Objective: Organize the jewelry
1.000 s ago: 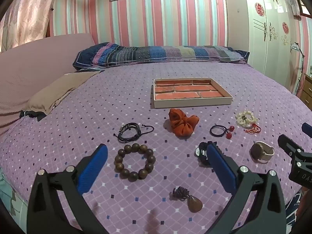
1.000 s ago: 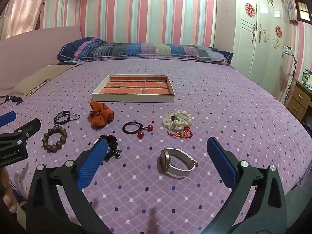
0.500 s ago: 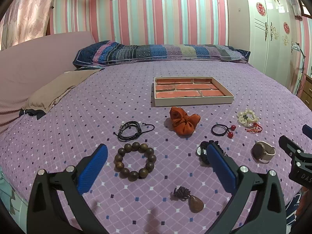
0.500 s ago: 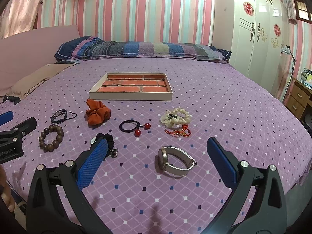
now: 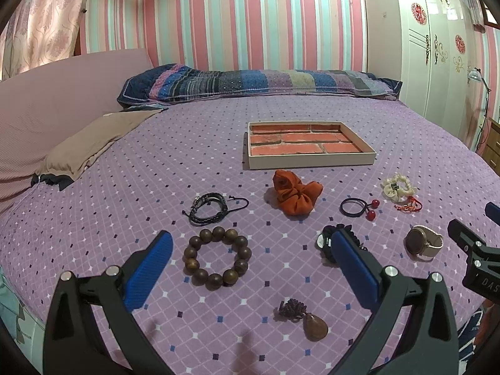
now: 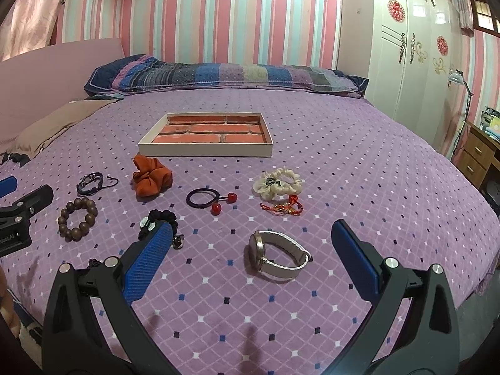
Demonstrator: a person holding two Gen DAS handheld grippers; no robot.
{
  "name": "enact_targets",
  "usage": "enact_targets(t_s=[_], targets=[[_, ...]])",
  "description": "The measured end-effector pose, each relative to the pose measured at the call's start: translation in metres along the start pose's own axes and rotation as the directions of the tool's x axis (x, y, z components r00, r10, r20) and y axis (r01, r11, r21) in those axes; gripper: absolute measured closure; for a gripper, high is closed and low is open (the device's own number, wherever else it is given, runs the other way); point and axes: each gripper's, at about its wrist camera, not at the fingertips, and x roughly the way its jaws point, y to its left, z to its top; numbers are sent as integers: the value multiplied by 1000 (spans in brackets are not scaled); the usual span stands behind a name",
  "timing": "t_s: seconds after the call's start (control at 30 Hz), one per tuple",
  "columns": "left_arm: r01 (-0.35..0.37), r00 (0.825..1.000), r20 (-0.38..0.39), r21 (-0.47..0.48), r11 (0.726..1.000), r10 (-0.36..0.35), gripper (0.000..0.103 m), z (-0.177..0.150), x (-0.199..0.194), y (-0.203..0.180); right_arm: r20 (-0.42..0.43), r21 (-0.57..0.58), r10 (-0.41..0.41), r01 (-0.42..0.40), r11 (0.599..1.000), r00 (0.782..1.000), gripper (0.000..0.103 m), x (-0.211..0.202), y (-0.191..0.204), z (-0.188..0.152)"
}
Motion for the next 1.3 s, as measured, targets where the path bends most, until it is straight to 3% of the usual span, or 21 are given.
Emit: enact_targets(t_s=[1.3], targets=[[-2,1000,-7,-3,1000,2,4,-1,3,2,-7,-7,-1,1,1000,1000,4,3,2,-2]])
